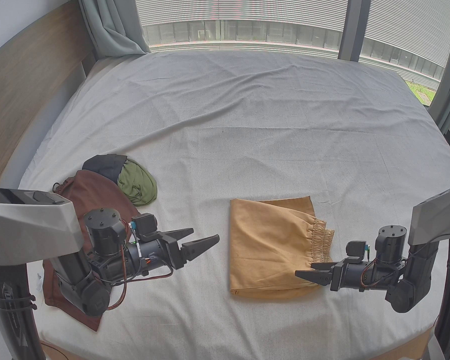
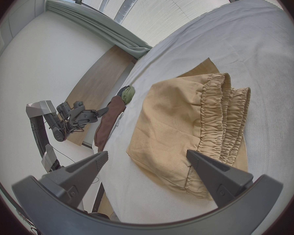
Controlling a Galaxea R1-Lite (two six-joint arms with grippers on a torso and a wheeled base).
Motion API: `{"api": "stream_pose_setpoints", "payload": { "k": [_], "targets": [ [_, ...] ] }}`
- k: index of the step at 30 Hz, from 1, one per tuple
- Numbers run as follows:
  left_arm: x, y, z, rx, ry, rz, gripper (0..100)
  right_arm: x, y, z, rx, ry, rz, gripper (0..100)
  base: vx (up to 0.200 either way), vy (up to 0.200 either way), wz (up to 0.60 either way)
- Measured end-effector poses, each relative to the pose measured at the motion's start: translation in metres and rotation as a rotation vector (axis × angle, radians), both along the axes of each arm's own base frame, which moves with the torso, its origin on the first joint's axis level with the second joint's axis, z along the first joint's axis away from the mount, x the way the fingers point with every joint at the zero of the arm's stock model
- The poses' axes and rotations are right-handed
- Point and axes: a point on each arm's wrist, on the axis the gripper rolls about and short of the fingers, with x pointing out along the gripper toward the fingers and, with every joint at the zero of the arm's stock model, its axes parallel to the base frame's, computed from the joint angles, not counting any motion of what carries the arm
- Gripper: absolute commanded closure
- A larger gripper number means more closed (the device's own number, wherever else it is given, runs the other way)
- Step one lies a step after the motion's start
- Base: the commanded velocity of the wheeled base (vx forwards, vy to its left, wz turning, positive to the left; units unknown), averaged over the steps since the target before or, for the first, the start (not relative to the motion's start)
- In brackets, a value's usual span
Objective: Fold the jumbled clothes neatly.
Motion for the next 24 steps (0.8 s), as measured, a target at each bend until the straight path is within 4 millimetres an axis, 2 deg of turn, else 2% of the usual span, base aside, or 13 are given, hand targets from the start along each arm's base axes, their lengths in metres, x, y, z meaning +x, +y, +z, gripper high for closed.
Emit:
{"api": "stream_pose_setpoints", "payload": {
  "k": [10,24],
  "targets": [
    [-0.004,0.027,-0.001,0.046,-0.013,0.035,0,0.0,-0.006,-0.022,-0.063,0.016,0.004,0,0.0,0.0,0.0],
    [-0.004,0.033,0.001,0.045,-0.018,0.043,0,0.002,-0.011,-0.031,-0.073,0.041,-0.01,0,0.0,0.0,0.0]
  ]
}}
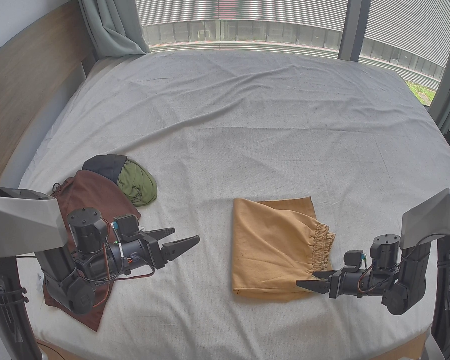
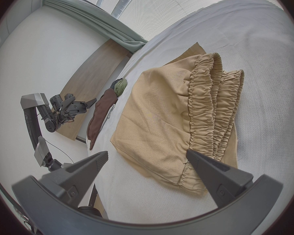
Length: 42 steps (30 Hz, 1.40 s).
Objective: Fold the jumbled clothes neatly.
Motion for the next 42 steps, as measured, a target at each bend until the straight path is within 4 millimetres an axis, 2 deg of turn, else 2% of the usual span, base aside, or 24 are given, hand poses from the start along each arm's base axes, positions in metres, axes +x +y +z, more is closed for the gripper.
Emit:
{"api": "stream_pose_setpoints", "payload": {
  "k": [9,19,26,36,42],
  "targets": [
    [0.0,0.0,0.0,0.002,0.0,0.001,0,0.0,-0.004,0.007,0.005,-0.018,-0.009,0,0.0,0.0,0.0],
    [0.0,-0.001,0.0,0.002,-0.005,0.002,0,-0.007,-0.004,0.041,0.016,-0.131,0.008,0,0.0,0.0,0.0],
    [0.0,-0.001,0.001,0.001,-0.006,0.001,0,-0.002,-0.011,0.057,0.029,-0.202,-0.022,0,0.0,0.0,0.0],
    [0.0,-0.002,0.001,0.002,-0.005,-0.001,0,0.003,-0.013,0.061,0.032,-0.228,-0.033,0,0.0,0.0,0.0],
    [0.0,-0.002,0.0,0.002,-0.005,-0.001,0,0.003,-0.021,0.059,0.024,-0.22,-0.061,0,0.0,0.0,0.0]
  ]
}}
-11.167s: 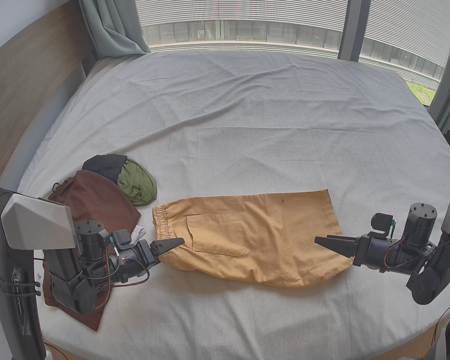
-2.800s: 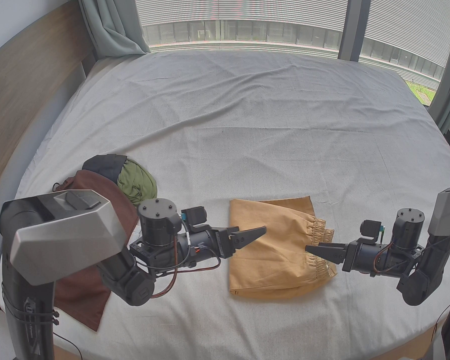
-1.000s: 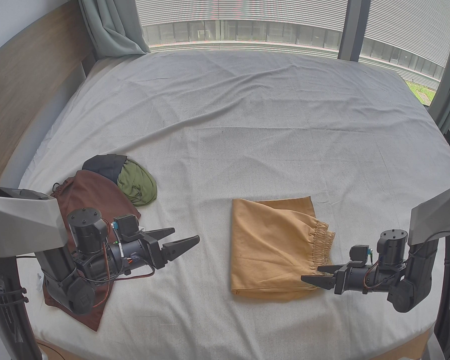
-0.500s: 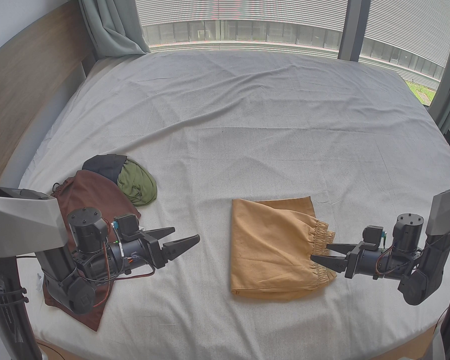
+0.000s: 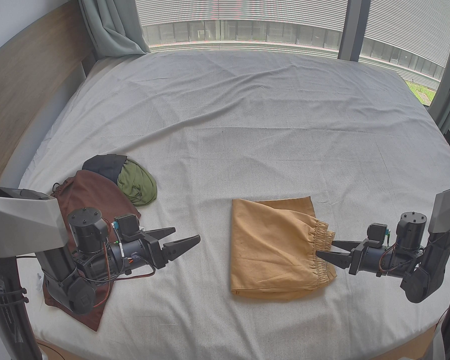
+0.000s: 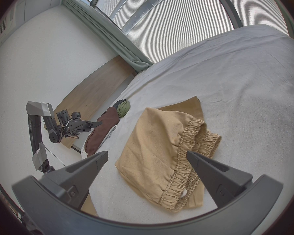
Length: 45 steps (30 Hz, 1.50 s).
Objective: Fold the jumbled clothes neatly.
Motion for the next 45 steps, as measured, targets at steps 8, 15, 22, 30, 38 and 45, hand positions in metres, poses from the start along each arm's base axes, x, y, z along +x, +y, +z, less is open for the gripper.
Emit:
{"api": "stream_pose_setpoints", "payload": {
  "k": [8,15,22,30,38,45],
  "targets": [
    [0.0,0.0,0.0,0.0,0.001,0.0,0,-0.001,-0.011,-0.011,-0.011,0.042,-0.036,0,0.0,0.0,0.0],
    [0.0,0.0,0.0,0.0,0.001,0.0,0,0.001,-0.014,-0.033,-0.024,0.115,-0.045,0,0.0,0.0,0.0],
    [0.0,0.0,0.0,-0.001,0.001,0.0,0,0.005,-0.017,-0.056,-0.043,0.166,-0.05,0,0.0,0.0,0.0],
    [0.0,0.0,0.0,-0.001,0.001,0.0,0,0.008,-0.016,-0.072,-0.045,0.206,-0.047,0,0.0,0.0,0.0],
    [0.0,0.0,0.0,-0.002,0.001,0.0,0,0.01,-0.004,-0.079,-0.03,0.233,-0.014,0,0.0,0.0,0.0],
    [0.0,0.001,0.0,-0.001,0.002,-0.001,0,0.015,0.007,-0.08,-0.006,0.24,0.01,0,0.0,0.0,0.0]
  ]
}}
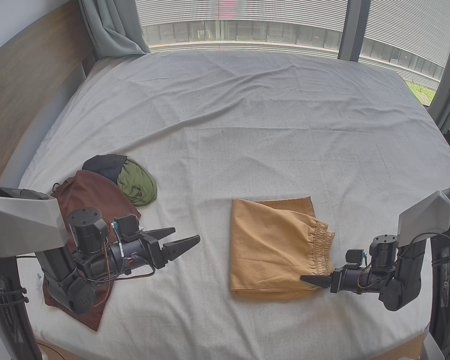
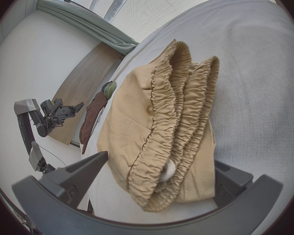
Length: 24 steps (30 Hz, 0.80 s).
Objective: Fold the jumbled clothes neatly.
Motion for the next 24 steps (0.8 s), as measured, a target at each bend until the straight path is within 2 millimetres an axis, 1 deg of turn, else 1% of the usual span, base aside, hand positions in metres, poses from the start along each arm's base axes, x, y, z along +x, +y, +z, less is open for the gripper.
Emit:
{"api": "stream_pose_setpoints", "payload": {
  "k": [3,4,24],
  "targets": [
    [-0.0001,0.0,-0.0001,0.0,0.0,0.0,0,0.0008,0.0013,-0.0004,0.001,-0.002,0.004,0,0.0,0.0,0.0],
    [-0.0001,0.0,-0.0001,0.0,0.001,0.0,0,0.0012,0.0015,-0.0005,0.001,-0.004,0.005,100,0.0,0.0,0.0],
    [-0.0005,0.0001,0.0011,-0.001,-0.002,0.0,0,0.0006,0.0039,-0.0016,0.001,0.0,0.014,100,0.0,0.0,0.0]
  ]
}}
